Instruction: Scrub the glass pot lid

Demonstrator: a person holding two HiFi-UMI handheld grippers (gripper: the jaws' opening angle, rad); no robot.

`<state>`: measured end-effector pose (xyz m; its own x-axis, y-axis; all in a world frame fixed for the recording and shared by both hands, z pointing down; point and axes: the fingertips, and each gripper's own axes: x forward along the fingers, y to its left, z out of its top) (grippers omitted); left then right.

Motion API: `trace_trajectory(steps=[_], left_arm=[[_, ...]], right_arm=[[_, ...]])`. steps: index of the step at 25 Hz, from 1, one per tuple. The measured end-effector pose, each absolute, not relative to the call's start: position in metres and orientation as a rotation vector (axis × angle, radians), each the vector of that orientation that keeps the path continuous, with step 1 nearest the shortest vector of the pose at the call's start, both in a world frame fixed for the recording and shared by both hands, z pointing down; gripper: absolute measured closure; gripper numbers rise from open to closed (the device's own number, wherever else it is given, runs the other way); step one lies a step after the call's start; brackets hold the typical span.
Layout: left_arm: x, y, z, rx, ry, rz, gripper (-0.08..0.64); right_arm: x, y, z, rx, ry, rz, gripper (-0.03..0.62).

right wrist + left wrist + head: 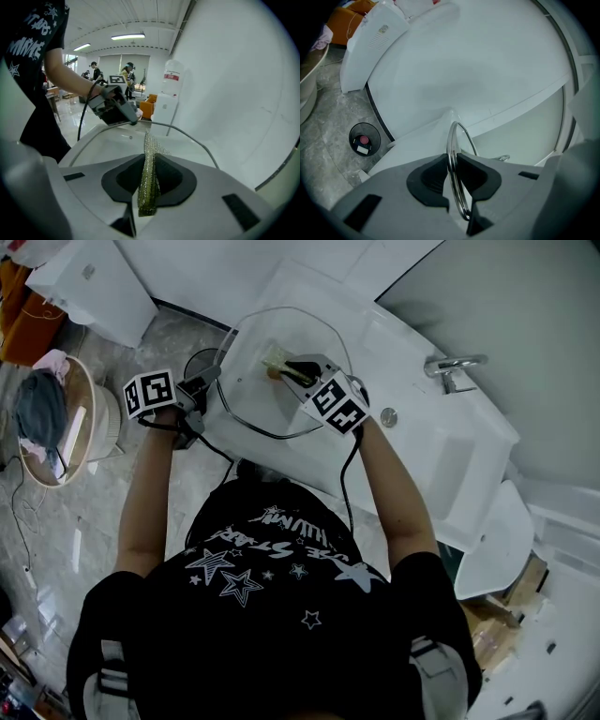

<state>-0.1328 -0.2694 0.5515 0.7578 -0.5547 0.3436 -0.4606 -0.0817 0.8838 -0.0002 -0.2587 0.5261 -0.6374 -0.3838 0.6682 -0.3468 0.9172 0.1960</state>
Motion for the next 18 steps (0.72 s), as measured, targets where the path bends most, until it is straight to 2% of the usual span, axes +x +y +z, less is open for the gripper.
trace_trajectory(steps=[18], left_arm=[[-0.135,-0.271,0.553,1.678,-0.837,-0.130,0.494]], right_arm=[[-0.033,-0.153,0.512,0.159,-2.446,0.229,0.525]])
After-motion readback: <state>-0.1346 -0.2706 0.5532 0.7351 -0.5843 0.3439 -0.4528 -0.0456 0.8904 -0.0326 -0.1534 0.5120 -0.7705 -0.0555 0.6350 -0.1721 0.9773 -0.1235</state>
